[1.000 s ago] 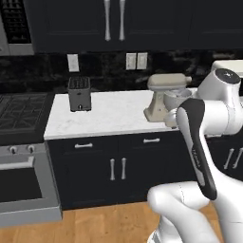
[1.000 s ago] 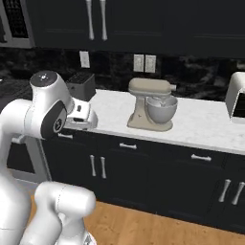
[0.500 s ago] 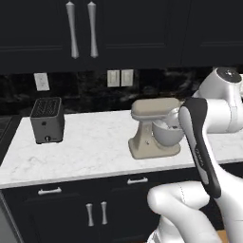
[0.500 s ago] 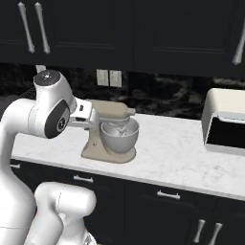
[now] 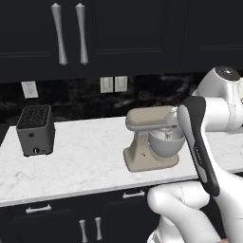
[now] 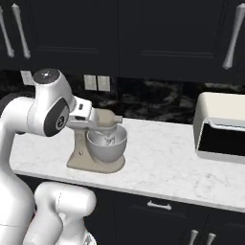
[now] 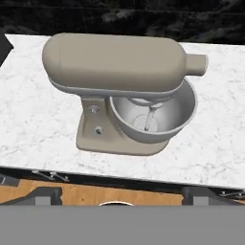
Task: Navigate to the stand mixer.
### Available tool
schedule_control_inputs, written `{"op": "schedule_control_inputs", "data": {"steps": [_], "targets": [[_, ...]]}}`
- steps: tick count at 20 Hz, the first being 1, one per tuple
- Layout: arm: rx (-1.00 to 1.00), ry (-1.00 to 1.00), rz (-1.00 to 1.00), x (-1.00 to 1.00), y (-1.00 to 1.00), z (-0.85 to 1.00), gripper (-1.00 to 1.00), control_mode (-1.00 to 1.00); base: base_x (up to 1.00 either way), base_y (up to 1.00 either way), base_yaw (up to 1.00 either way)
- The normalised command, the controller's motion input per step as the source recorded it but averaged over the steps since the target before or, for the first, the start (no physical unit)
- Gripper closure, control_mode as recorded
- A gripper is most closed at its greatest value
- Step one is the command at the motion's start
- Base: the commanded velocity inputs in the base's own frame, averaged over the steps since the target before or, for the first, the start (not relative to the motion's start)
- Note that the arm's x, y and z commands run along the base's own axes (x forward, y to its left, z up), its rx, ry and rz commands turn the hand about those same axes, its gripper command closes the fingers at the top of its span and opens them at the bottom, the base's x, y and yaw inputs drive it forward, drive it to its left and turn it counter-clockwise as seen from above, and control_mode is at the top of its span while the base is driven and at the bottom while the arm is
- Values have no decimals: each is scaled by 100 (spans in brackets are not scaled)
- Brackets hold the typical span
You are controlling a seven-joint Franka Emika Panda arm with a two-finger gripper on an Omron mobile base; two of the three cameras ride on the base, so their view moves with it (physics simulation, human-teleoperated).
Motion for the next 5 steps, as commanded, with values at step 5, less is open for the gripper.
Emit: {"op": "schedule_control_inputs", "data": {"steps": [5], "targets": [[0, 0, 0, 0, 0, 0, -100, 100, 64, 0, -14]]}}
